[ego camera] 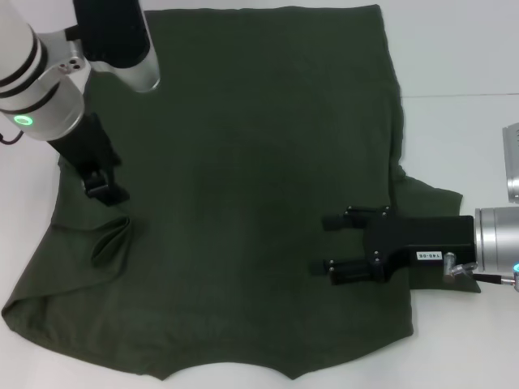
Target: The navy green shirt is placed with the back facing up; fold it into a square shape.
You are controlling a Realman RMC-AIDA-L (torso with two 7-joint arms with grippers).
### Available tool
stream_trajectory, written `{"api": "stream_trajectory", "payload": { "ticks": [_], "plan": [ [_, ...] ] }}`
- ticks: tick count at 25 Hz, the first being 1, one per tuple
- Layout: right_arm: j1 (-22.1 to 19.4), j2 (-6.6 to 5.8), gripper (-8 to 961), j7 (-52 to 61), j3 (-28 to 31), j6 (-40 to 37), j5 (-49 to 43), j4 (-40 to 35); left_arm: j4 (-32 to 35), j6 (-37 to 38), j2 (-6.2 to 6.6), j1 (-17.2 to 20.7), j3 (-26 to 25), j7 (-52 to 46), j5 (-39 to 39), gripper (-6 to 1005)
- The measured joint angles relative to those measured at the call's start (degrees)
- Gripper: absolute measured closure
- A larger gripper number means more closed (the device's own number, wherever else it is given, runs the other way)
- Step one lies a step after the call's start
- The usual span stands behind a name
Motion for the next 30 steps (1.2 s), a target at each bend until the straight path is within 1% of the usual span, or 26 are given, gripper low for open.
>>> {"api": "stream_trajectory", "payload": {
  "ticks": [2, 4, 5, 7, 8, 10, 13, 15, 19, 22, 27, 30],
  "plan": [
    [-0.16, 0.01, 47, -0.01, 0.12, -0.07, 0.05, -0.13, -0.12, -0.77, 0.62, 0.66, -0.12, -0.75, 0.00, 592],
    [-0.43, 0.01, 47, -0.13, 0.40, -0.45, 0.32, -0.54, -0.56, -1.08, 1.51, 1.56, -0.21, -2.01, 0.01, 532],
    [-0.50, 0.01, 47, -0.25, 0.59, -0.71, 0.48, -0.67, -0.56, -1.08, 1.51, 1.56, -0.21, -2.01, 0.01, 492],
    [-0.56, 0.00, 47, -0.71, 1.30, -1.54, 0.83, -0.95, -1.05, -0.86, 2.25, 2.55, -1.15, -3.25, 0.01, 413],
    [-0.56, -0.02, 47, -0.95, 1.79, -2.01, 1.00, -1.27, -1.22, -0.62, 2.37, 2.88, -2.01, -3.46, 0.02, 373],
    [-0.56, -0.07, 47, -1.34, 2.73, -2.99, 1.19, -2.07, -1.74, -0.26, 2.21, 3.68, -3.98, -3.59, 0.01, 294],
    [-0.29, -0.08, 47, -1.70, 3.80, -4.17, 1.23, -3.40, -2.94, -0.61, 1.80, 3.89, -4.54, -3.70, -0.01, 166],
    [0.14, -0.15, 74, -1.80, 3.99, -4.43, 1.24, -3.87, -4.77, -1.45, 1.60, 3.47, -4.39, -4.24, -0.03, 80],
    [0.73, -0.34, 128, -2.08, 4.05, -4.03, 1.24, -4.23, -7.71, -4.18, 1.24, 3.03, -3.42, -5.17, -0.03, 76],
    [0.95, -0.42, 128, -2.12, 4.18, -3.98, 1.26, -4.44, -9.08, -5.59, 1.23, 2.74, -3.36, -5.24, -0.01, 74],
    [1.15, -0.67, 129, -2.10, 4.58, -4.09, 1.30, -4.46, -12.87, -9.45, 2.16, 1.76, -1.16, -6.66, 0.06, 75],
    [1.17, -0.76, 129, -1.92, 4.77, -4.13, 1.32, -4.48, -14.49, -12.61, 2.19, 1.66, 0.65, -6.88, 0.07, 75]
  ]
}}
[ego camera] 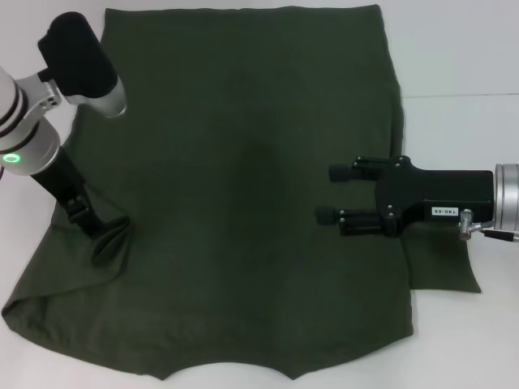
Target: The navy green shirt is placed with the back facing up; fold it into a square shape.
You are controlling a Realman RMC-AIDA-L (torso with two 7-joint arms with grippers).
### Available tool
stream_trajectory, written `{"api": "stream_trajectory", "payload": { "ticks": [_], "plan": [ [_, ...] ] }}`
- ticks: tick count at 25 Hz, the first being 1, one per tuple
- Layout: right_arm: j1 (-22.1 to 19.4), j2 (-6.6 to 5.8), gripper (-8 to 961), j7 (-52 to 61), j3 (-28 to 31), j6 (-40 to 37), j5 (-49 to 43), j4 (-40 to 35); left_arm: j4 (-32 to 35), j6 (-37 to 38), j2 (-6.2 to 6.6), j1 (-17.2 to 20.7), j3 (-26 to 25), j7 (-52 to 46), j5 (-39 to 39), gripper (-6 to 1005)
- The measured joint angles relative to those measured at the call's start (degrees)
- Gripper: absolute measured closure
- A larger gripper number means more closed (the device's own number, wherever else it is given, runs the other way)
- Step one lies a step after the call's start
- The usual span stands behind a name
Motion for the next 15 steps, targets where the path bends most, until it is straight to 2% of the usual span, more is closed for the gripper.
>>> {"api": "stream_trajectory", "payload": {
  "ticks": [5, 15],
  "plan": [
    [-0.06, -0.06, 129, 0.29, 0.21, 0.10, 0.00, 0.00, -2.57, -3.92, 0.03, -0.28, 2.87, 0.08, 0.02, 74],
    [-0.63, -0.03, 128, 0.32, 1.49, -0.08, 0.00, 0.18, -6.10, -7.88, -0.13, -0.43, 4.89, 1.28, 0.03, 81]
  ]
}}
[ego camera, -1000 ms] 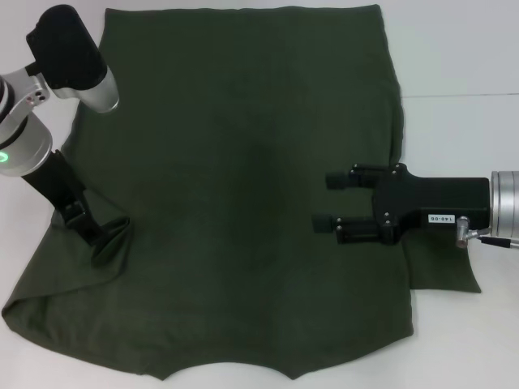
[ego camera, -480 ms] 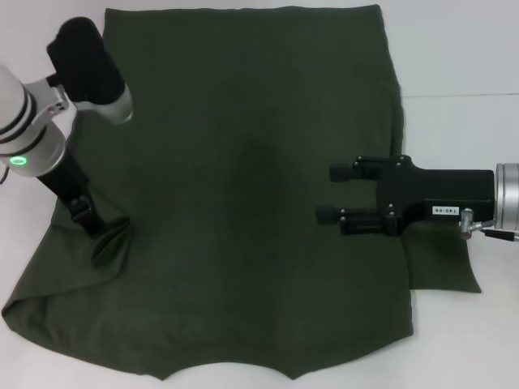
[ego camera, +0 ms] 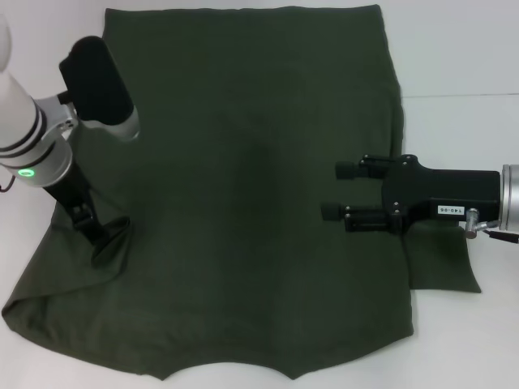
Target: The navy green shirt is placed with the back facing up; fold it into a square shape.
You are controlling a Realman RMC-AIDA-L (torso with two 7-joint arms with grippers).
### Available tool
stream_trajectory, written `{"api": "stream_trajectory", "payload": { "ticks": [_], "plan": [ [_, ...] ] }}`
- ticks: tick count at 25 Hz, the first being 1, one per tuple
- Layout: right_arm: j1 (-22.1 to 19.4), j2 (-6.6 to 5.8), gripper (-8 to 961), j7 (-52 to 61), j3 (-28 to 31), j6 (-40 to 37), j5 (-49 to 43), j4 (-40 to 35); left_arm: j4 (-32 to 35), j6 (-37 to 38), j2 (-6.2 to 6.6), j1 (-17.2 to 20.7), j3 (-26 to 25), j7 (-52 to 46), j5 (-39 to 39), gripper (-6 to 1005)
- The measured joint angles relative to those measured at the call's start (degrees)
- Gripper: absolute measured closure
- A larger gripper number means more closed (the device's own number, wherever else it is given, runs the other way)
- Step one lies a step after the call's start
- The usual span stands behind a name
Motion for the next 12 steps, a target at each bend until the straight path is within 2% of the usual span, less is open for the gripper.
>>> {"api": "stream_trajectory", "payload": {
  "ticks": [12],
  "plan": [
    [-0.22, 0.00, 128, 0.00, 0.05, -0.25, -0.01, 0.31, -1.61, -3.91, -0.52, -0.04, 3.73, -0.82, -0.01, 85]
  ]
}}
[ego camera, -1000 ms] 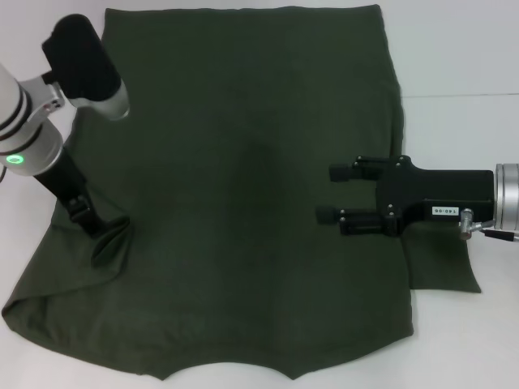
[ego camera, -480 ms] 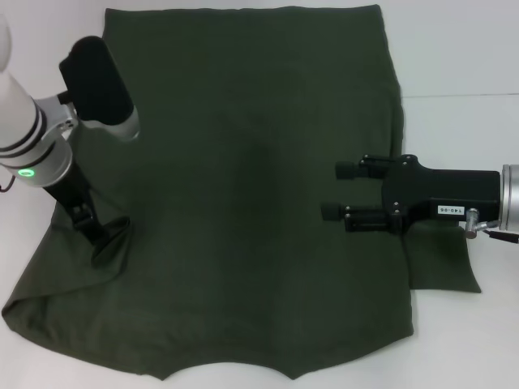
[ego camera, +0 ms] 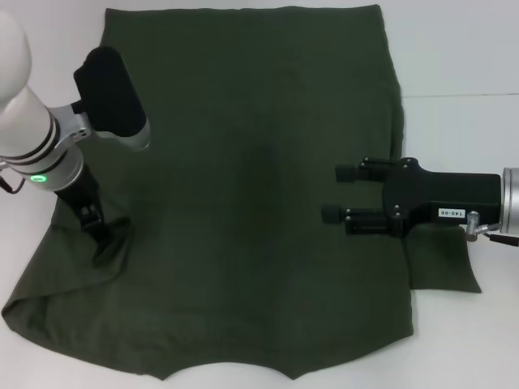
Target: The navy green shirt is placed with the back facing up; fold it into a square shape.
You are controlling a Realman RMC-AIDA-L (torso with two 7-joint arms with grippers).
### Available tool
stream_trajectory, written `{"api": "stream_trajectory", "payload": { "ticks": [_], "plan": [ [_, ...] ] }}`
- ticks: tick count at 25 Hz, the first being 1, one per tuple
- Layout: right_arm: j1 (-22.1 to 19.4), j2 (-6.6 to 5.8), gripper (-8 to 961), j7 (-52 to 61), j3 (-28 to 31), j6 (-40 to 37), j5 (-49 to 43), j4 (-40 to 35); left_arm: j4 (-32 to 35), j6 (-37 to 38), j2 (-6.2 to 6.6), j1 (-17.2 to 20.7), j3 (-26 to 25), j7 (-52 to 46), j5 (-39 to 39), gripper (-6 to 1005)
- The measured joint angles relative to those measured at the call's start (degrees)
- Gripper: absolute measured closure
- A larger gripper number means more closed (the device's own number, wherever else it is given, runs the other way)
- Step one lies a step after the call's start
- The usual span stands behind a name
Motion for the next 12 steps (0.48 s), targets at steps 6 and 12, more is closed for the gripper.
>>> {"api": "stream_trajectory", "payload": {
  "ticks": [6, 12],
  "plan": [
    [-0.15, 0.00, 128, 0.00, 0.08, 0.00, 0.00, 0.03, 0.02, -1.57, -0.30, 0.05, 1.49, -0.29, 0.00, 88],
    [-0.55, 0.07, 128, 0.00, 0.08, 0.02, 0.00, 0.03, -0.03, -2.37, -0.31, 0.01, 2.28, -0.23, 0.07, 90]
  ]
}}
